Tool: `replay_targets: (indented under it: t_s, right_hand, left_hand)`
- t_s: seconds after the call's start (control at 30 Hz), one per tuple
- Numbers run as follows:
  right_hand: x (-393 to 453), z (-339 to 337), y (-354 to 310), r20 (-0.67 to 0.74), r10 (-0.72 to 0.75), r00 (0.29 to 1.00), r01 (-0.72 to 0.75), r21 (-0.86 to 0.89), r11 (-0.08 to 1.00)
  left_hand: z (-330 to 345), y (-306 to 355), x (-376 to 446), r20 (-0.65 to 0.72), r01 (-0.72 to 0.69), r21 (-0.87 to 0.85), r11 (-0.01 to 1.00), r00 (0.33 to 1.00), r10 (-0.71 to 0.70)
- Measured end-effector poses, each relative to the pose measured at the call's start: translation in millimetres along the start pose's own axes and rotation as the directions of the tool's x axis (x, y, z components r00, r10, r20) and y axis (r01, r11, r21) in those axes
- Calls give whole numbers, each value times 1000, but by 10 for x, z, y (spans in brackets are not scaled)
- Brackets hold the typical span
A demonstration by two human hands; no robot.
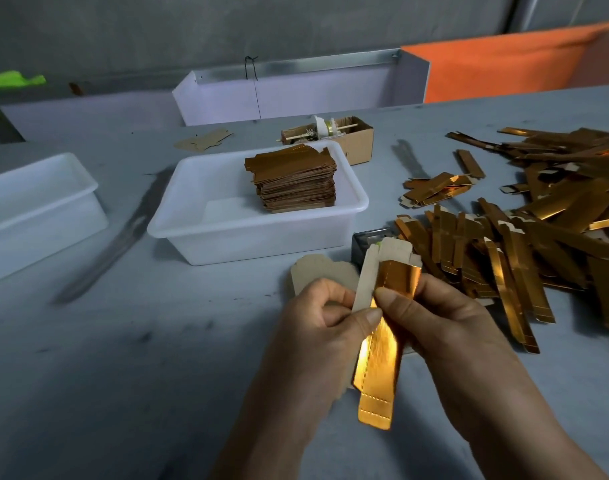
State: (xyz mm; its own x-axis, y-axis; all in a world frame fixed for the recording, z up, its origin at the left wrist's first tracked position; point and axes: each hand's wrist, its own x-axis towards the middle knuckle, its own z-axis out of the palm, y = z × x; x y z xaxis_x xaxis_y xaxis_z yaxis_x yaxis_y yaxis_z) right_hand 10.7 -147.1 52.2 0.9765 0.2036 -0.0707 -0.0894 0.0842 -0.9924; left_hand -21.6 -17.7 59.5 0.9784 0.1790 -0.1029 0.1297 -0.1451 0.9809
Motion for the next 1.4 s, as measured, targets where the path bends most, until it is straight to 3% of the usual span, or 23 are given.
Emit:
replay_targets:
  t_s: [0.23, 0.33, 0.4, 0.5, 0.63, 0.73, 0.8, 0.87, 0.93, 0.97, 1.0, 1.1, 1.23, 1.3, 1.4]
  right_hand:
    - [10, 1, -20, 46, 60, 997, -64, 88, 994]
    - [19, 3, -28, 34, 66, 997, -69, 94, 993]
    - [30, 15, -27, 17, 68, 998, -69, 84, 994]
    - [36, 54, -35, 2, 71, 997, -71, 58, 996]
    - [22, 78, -65, -7, 71, 997, -71, 13, 997]
    - [48, 66, -87, -9, 56, 998, -57, -16, 998]
    - [112, 38, -100, -32, 62, 998, -64, -73, 995]
    - [181, 4, -145, -11, 72, 997, -72, -63, 995]
    - [244, -32, -210, 44, 72, 996, -71, -23, 997]
    - [272, -37, -242, 68, 73, 995, -73, -13, 997]
    - [297, -44, -256, 91, 69, 993, -69, -3, 998]
    - [364, -35, -260, 85, 71, 994, -74, 37, 997]
    - [437, -10, -272, 10, 105, 994, -104, -50, 993]
    - [453, -39, -312, -8, 88, 996, -88, -149, 985]
    - [403, -204, -372, -68, -106, 992, 77, -344, 936]
  left_hand:
    - [86, -81, -34, -255, -74, 47, 996, 963, 83]
    - [166, -106, -74, -377, -165, 218, 962, 895, 239]
    - [195, -88, -97, -340, -236, 552, 800, 812, 475]
    - [317, -117, -152, -160, -178, 904, 388, 700, 696]
    - [423, -134, -226, -133, -48, 965, 258, 758, 639]
    - [472, -129, -230, -71, -89, 970, 224, 783, 617]
    - [430, -98, -181, -85, -159, 928, 338, 790, 607]
    - [313, 18, -114, -197, -206, 739, 641, 845, 498]
    - [196, 104, -27, -277, -111, 317, 942, 939, 204]
    - [133, 116, 13, -230, -25, 97, 995, 972, 47]
    - [77, 128, 67, -181, 49, -25, 998, 982, -52]
    - [-11, 161, 198, -81, 209, -168, 963, 971, -225]
    - [19, 137, 235, 70, 269, -248, 931, 963, -260]
    - [22, 96, 243, 18, 214, -229, 949, 976, -216]
    - [-16, 14, 221, -123, 158, -211, 965, 975, -187]
